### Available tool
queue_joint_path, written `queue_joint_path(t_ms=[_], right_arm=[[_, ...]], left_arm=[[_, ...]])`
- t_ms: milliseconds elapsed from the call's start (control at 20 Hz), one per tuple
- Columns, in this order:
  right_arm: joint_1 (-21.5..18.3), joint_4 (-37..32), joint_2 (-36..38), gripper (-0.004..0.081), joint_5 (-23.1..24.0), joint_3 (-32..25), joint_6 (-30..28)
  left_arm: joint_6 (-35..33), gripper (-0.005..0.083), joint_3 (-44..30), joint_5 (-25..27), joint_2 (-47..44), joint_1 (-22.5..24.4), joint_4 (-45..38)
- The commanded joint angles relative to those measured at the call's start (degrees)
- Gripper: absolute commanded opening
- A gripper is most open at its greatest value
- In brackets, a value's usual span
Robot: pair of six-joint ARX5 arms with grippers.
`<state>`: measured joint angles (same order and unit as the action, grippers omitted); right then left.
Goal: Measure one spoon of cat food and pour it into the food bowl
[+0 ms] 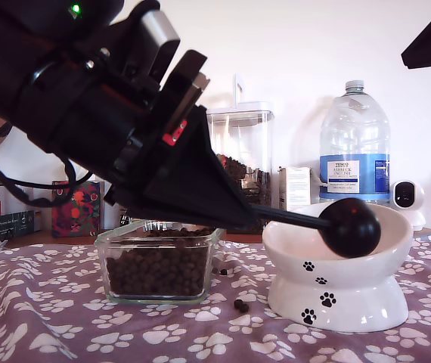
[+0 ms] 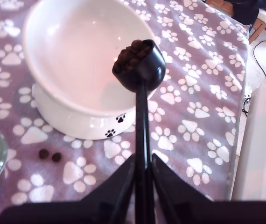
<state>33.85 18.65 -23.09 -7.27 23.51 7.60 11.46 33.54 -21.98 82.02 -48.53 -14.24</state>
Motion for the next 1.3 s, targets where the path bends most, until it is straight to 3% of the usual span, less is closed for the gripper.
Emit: queue_joint_path(t_ms=[0,200,800,1250], right_arm=[[0.2,-0.4,-0.2,-0.0003,0.0,0.5,-0.1],[0.2,-1.0,-0.2,-0.0003,0.0,0.5,-0.1],[0.3,-1.6,-0.2,-0.0003,-0.1,0.5,0.0],[0.3,-1.6,-0.2,-0.0003,-0.3,0.5,-0.1]], left_arm=[[2.4,-0.0021,0.7,-0.8,0.2,1.2,-1.2],[8.3,-0.0021,1.7,-4.9,0.2,3.5,-1.1],[19.8,-0.0021,3.3,-12.3,5.1,4.5,-3.5],[32.2,-0.0021,4.3,-15.6,8.9,6.6,-3.9]])
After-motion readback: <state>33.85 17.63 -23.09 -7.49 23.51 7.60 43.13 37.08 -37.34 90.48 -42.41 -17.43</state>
